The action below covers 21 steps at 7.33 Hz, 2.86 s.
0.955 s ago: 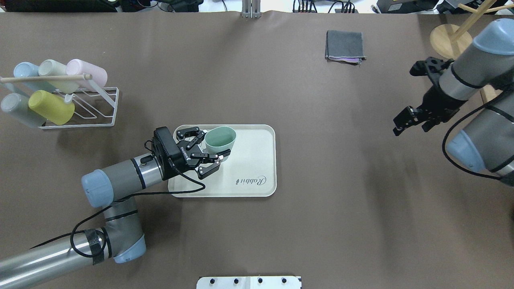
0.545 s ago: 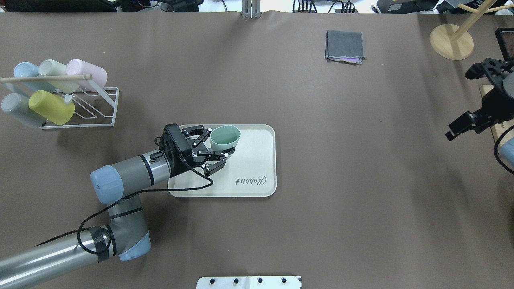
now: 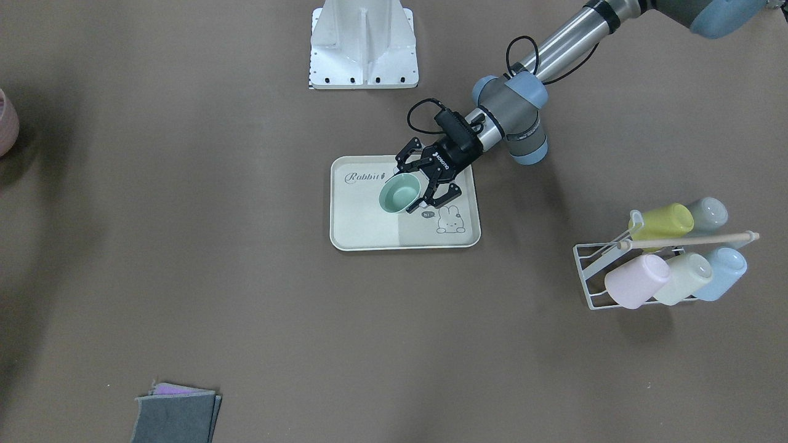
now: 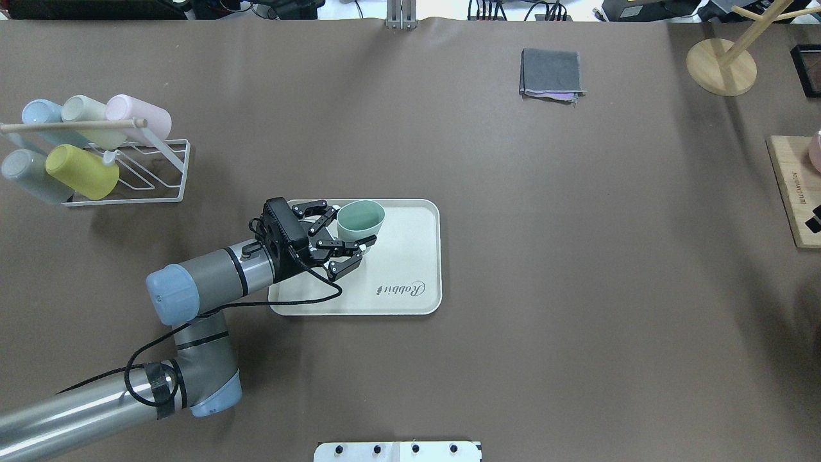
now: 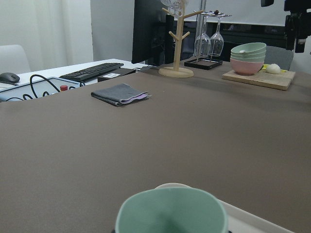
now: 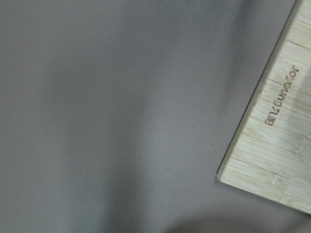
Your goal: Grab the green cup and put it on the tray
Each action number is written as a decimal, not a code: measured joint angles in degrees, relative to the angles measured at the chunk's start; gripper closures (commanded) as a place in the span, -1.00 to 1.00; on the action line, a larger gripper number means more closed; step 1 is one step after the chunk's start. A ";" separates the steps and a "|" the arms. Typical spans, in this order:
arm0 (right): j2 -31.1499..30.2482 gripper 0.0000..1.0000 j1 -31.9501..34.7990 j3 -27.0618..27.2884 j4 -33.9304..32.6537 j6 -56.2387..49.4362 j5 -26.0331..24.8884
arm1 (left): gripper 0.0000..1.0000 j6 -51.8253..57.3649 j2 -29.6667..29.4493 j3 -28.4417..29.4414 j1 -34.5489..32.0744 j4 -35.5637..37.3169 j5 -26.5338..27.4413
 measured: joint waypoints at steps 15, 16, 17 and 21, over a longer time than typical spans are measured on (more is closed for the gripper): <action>-5.95 -1.00 12.52 -3.10 -4.14 -3.23 0.13 | -0.95 0.47 -1.48 -21.23 -25.67 65.62 -10.53; -5.92 -1.00 12.52 -3.21 -4.12 -3.15 0.06 | -0.95 0.27 -0.87 -20.73 -32.27 72.45 -16.92; -5.88 -1.00 12.52 -3.30 -4.02 -3.02 0.00 | -0.95 0.47 -0.46 -19.34 -38.80 77.73 -23.97; -5.39 -1.00 12.53 -3.48 -3.83 -2.73 0.06 | -0.95 0.65 10.60 -13.35 -58.82 83.06 -50.56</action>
